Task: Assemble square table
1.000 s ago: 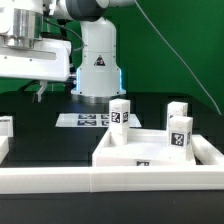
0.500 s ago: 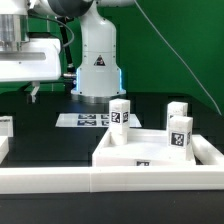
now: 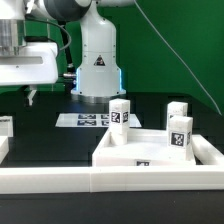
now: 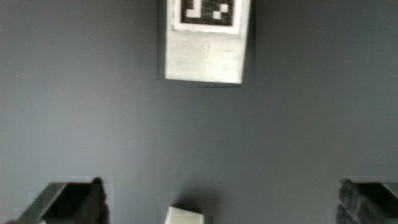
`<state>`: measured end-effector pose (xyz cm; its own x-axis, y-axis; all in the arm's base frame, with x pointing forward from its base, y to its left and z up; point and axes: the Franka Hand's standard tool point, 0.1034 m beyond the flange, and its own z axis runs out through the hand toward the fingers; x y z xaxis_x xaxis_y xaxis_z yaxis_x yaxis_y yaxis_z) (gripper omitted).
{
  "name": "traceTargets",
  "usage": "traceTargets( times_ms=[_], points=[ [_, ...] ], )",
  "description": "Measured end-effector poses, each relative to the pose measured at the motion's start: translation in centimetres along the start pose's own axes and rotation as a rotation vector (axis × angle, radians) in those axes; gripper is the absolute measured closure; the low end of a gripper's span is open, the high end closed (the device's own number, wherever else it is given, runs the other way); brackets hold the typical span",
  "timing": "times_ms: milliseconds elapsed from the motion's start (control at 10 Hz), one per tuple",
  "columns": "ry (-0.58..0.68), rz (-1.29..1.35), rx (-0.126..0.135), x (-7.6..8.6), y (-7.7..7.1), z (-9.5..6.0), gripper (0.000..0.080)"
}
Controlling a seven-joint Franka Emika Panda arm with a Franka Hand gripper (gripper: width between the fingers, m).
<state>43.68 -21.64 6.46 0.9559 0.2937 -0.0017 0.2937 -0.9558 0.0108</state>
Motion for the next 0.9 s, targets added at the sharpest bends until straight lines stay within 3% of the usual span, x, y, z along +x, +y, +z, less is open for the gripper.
traceTargets(
  times_ms=[300,600,700,900],
  points=[
    [-0.031,0.004,0.006,-0.8,-0.1,1.4,0.0150],
    [-0.053,0.024,0.017,-0.5,-0.5,1.4,0.0150],
    [-0.116,0.035,0.041,-0.3,-1.2,1.7,0.0150],
    [-0.231,0.030,0.045,0.5,-0.8,2.6,0.0150]
  ],
)
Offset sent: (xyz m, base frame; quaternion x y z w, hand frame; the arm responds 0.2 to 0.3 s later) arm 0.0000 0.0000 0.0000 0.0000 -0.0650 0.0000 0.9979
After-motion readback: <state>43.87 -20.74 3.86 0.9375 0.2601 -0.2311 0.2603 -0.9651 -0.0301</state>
